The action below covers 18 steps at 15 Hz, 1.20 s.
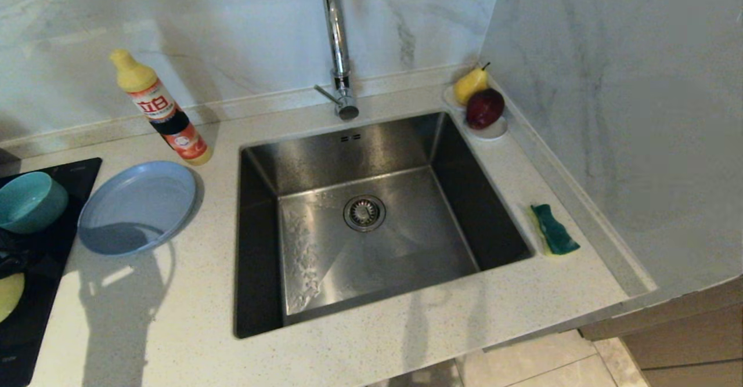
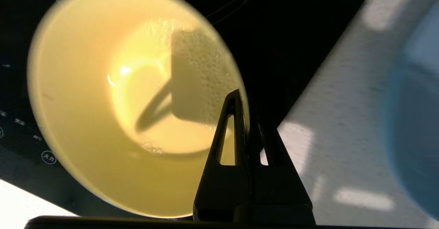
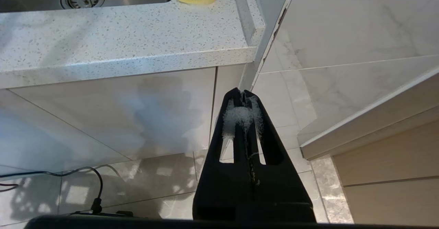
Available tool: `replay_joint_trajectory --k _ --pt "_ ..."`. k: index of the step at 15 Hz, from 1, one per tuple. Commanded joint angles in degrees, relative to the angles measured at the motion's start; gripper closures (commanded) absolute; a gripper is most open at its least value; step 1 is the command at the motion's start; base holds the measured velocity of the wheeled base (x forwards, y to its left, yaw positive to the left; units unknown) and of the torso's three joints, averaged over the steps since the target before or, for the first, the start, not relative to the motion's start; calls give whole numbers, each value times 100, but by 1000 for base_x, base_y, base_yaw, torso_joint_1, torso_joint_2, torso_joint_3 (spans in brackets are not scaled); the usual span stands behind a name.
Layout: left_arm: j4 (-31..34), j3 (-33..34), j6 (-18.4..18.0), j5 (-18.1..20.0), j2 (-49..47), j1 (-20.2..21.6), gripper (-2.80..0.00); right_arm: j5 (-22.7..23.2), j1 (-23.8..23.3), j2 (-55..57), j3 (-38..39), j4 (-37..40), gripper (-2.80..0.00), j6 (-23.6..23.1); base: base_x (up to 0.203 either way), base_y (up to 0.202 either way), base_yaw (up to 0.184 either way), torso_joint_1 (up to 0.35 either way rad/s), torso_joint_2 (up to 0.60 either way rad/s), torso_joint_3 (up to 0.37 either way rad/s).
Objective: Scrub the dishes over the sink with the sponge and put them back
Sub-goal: Place the bowl on the plate
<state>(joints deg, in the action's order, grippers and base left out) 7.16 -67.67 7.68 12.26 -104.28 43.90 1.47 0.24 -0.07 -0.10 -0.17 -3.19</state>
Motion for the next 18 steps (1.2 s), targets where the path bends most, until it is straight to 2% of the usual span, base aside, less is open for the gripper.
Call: replay_joint_trajectory --k 1,5,8,9,11,13,16,18 --pt "52 -5 5 27 305 1 0 3 2 -3 1 -1 0 -6 0 0 0 0 0 0" --pt "793 -252 -2 309 834 2 0 3 2 -10 8 -1 0 -6 0 0 0 0 0 0" --pt "1581 -523 31 788 1645 -63 0 3 2 -10 1 -1 0 -6 0 0 0 0 0 0" --pt "1766 -622 64 875 1860 -207 0 3 2 -8 8 -1 0 -6 0 0 0 0 0 0" --pt "1924 -746 334 898 2110 -880 0 3 2 -6 4 -1 0 -6 0 0 0 0 0 0" --pt "1923 -904 705 587 2159 -1587 0 3 2 -10 1 -1 0 -6 0 0 0 0 0 0" --pt "1783 -1147 1109 -312 1947 -2647 0 3 2 -2 1 -1 0 -6 0 0 0 0 0 0" --pt "1282 -1144 1206 -979 1578 -3126 0 3 2 -3 1 -1 0 -6 0 0 0 0 0 0"
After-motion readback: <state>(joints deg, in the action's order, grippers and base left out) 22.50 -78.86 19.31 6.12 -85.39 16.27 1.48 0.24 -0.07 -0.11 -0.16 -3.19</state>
